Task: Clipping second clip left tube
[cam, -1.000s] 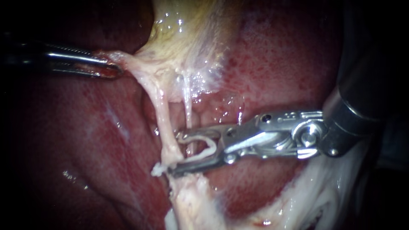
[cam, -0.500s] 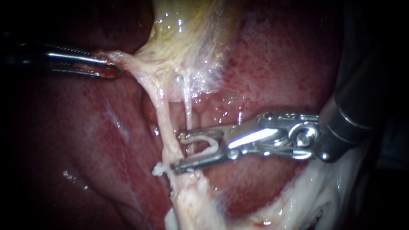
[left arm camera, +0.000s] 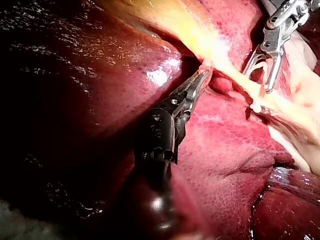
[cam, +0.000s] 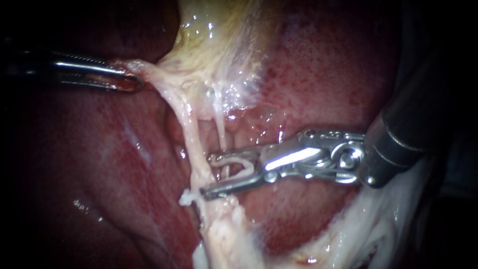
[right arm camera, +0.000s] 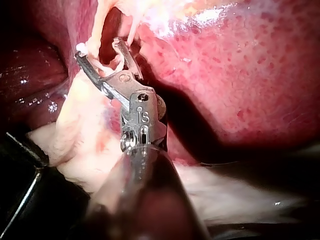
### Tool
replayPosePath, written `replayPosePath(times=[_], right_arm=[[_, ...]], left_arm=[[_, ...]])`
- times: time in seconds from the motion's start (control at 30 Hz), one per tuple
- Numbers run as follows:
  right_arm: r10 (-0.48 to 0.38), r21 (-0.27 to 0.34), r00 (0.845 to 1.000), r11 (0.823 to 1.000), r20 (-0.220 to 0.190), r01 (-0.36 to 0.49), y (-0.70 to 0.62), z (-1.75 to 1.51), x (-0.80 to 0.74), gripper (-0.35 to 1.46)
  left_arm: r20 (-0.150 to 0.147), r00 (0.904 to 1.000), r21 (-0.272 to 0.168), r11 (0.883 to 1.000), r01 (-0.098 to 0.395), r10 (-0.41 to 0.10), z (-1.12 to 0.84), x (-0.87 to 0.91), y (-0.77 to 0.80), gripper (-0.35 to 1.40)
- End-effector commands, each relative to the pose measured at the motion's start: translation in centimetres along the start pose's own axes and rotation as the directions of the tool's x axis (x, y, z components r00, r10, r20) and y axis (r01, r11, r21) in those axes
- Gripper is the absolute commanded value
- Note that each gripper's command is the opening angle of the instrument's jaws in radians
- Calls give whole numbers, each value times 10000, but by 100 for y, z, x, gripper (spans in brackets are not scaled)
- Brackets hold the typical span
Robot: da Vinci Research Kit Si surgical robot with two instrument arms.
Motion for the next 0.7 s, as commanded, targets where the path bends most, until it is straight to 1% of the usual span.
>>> replayPosePath(times=[0.03,0.23,0.33,0.47,0.57,0.7], right_arm=[[53,54,10000,10000,-17,-53,0,1,1,47],[155,528,9999,9985,-39,-153,-2,8,4,47],[250,820,9996,9963,-92,-242,-7,14,7,47],[173,1067,9998,9942,-77,-163,-14,25,12,47],[228,1218,9994,9924,-254,-196,-20,35,17,47],[247,1306,9987,9913,-442,-187,-23,48,24,49]], left_arm=[[1,10000,2,10000,0,0,1,-1,-1,-35],[0,10000,5,10000,-1,1,1,-1,-1,-35],[0,10000,5,10000,-2,2,1,-1,-1,-35],[0,10000,5,10000,-1,1,1,-1,-1,-35],[0,10000,6,10000,-1,1,1,-1,-1,-35],[-1,10000,8,10000,0,0,2,-1,-1,-35]])
